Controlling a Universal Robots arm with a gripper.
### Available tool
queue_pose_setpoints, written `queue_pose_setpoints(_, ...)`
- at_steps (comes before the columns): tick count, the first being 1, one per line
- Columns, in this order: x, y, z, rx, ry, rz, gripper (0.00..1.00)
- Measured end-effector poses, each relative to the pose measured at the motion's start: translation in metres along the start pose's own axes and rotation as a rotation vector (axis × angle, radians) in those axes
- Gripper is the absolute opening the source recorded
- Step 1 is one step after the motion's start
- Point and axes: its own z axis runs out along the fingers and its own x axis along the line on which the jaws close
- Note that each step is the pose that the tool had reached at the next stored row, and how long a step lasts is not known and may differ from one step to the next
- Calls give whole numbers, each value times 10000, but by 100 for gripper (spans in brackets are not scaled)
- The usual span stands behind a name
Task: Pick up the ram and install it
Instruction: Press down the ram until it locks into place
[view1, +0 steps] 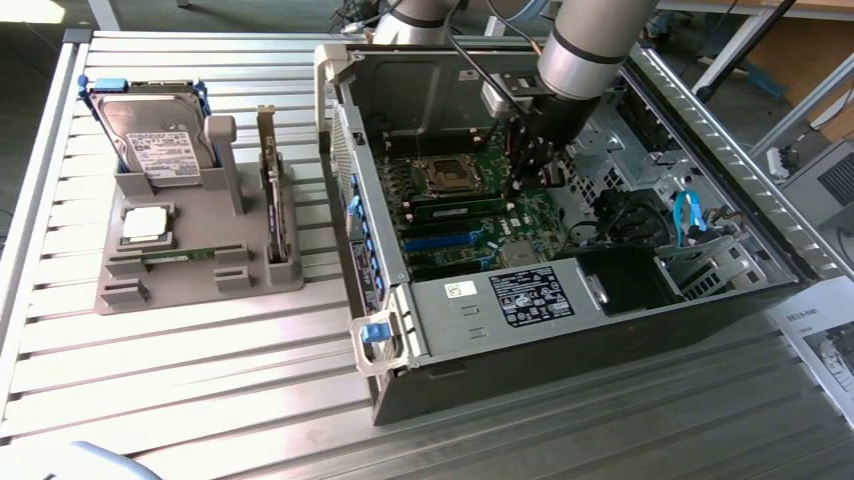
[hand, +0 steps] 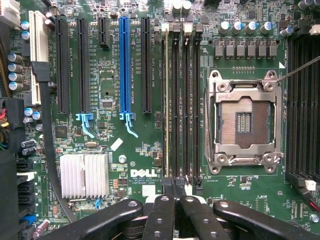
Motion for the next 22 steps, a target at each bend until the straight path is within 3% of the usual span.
queue_pose_setpoints(22, 0, 0, 67, -1, 4, 0, 10)
